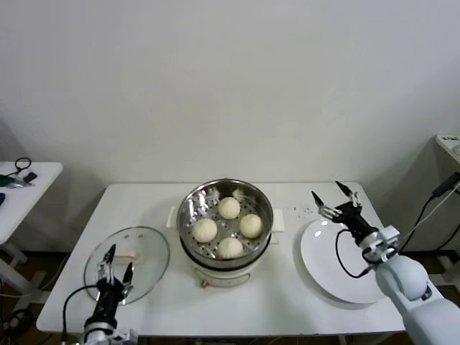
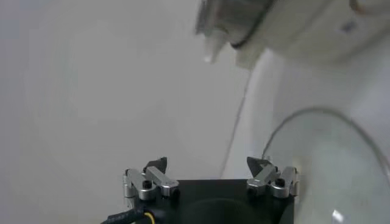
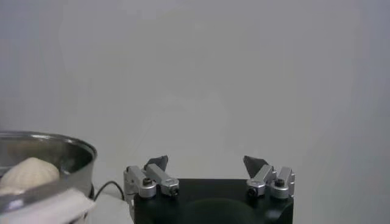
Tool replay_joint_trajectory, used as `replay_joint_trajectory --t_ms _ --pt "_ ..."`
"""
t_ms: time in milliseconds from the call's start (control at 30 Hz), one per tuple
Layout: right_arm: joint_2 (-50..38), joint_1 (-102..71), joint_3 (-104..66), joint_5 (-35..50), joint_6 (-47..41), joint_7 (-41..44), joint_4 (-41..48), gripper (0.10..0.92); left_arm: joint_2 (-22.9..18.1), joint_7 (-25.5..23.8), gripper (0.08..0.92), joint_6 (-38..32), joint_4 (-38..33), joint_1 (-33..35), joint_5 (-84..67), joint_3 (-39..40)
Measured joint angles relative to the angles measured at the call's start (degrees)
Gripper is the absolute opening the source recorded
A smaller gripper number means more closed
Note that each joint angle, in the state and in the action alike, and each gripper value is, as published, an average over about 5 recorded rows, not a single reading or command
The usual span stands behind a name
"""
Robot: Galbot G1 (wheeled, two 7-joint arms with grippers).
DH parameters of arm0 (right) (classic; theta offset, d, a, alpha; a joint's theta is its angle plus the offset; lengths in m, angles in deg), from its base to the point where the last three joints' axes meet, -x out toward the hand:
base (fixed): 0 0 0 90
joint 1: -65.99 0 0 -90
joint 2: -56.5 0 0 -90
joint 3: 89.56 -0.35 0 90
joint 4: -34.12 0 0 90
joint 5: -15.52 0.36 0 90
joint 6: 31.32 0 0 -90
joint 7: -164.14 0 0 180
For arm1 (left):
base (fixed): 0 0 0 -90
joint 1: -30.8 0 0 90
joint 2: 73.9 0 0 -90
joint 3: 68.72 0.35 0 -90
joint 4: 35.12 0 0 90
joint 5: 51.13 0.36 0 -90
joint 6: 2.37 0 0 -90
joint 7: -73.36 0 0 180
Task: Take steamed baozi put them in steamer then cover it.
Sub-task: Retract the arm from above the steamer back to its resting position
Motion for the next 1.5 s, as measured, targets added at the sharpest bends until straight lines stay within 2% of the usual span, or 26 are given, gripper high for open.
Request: replay_joint_trajectory --t_ms 500,933,1300,1400,1500 --pt "5.4 -6.2 -5.6 -6.3 -0.7 -0.2 -0.2 0.823 1.7 3.9 0.823 -0.5 13.1 -8.5 15.8 -0.9" --pt "7.6 -7.2 -7.0 -9.0 -0.7 -0.2 0.4 0.823 2.7 6.3 0.823 -0.4 21.4 -14.8 19.3 -1.0" --pt "9.1 -7.9 -7.0 -10.9 -0.3 -0.2 1.1 0.823 2.8 7.9 0.822 0.0 25.2 -18.5 18.8 -0.6" --pt "9.4 -8.0 -6.9 -11.4 -0.2 -0.2 1.1 0.823 2.9 8.0 0.796 -0.2 26.0 -18.9 18.2 -0.5" --pt "9.6 -8.0 -6.7 -11.8 -0.2 -0.1 1.1 0.823 3.0 8.1 0.721 -0.5 26.6 -19.1 17.7 -0.5"
